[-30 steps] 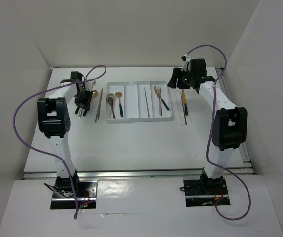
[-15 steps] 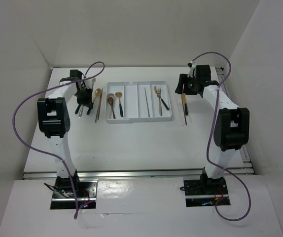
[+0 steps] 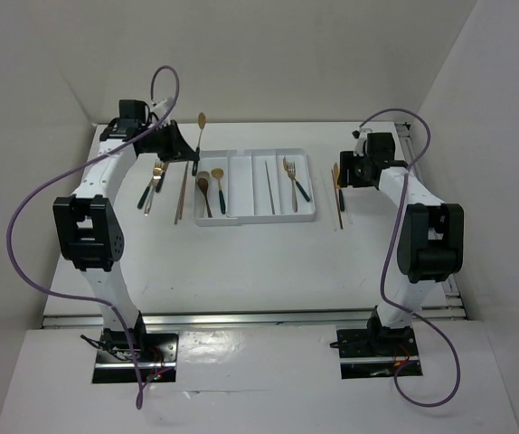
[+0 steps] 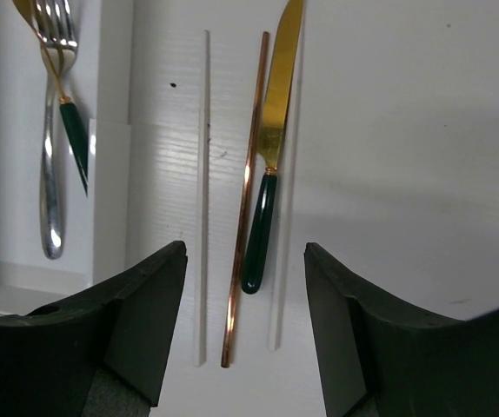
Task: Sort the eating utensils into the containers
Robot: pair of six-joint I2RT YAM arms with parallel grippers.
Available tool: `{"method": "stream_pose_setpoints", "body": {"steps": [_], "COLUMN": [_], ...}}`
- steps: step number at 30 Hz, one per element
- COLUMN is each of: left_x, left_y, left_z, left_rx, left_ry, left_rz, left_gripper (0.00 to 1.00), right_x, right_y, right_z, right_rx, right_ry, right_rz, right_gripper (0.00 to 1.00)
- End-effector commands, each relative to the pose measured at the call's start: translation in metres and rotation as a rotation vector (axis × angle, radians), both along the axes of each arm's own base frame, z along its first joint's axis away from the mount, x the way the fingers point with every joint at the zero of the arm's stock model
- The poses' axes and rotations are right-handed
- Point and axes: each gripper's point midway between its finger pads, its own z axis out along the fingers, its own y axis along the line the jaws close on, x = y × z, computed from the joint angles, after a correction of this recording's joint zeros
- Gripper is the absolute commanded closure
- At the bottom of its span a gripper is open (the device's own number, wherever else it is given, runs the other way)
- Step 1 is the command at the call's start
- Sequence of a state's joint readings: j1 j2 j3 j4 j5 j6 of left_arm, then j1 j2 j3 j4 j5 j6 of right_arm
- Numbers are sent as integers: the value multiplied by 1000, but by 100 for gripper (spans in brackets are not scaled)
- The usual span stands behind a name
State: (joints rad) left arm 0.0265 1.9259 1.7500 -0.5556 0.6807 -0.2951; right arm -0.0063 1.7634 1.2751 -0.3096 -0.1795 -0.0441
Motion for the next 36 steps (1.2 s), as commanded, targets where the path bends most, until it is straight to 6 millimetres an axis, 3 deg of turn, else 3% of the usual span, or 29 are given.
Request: {"method": "stream_pose_setpoints", "body": {"steps": [1, 6, 11, 17, 24, 26, 36], "left_x": [-13, -13, -2, 6, 10, 11, 1], "left_y": [-34, -44, -52, -54, -47, -45, -37], "left_z": [-6, -41, -50, -71, -64, -59, -58], "left_rx": [-111, -149, -89, 5, 130, 141, 183], "left_ry": [75, 192, 170, 187, 125, 106, 95], "left_rz": [-59, -12, 21, 56, 88, 90, 109], "left_gripper": [100, 100, 100, 78, 56, 51, 50], "right_x": [5, 3, 1, 1, 0, 2, -3], "right_y": [-13, -16, -21, -21, -16, -9, 22], "right_z": [24, 16, 2, -15, -47, -47, -58], "right_rx": [-87, -117, -154, -159, -137, -128, -108], "right_ry": [-92, -78, -48, -12, 51, 49, 66], "right_rz": [-2, 15, 21, 31, 67, 84, 153], "right_gripper": [36, 39, 41, 44, 53, 57, 60]}}
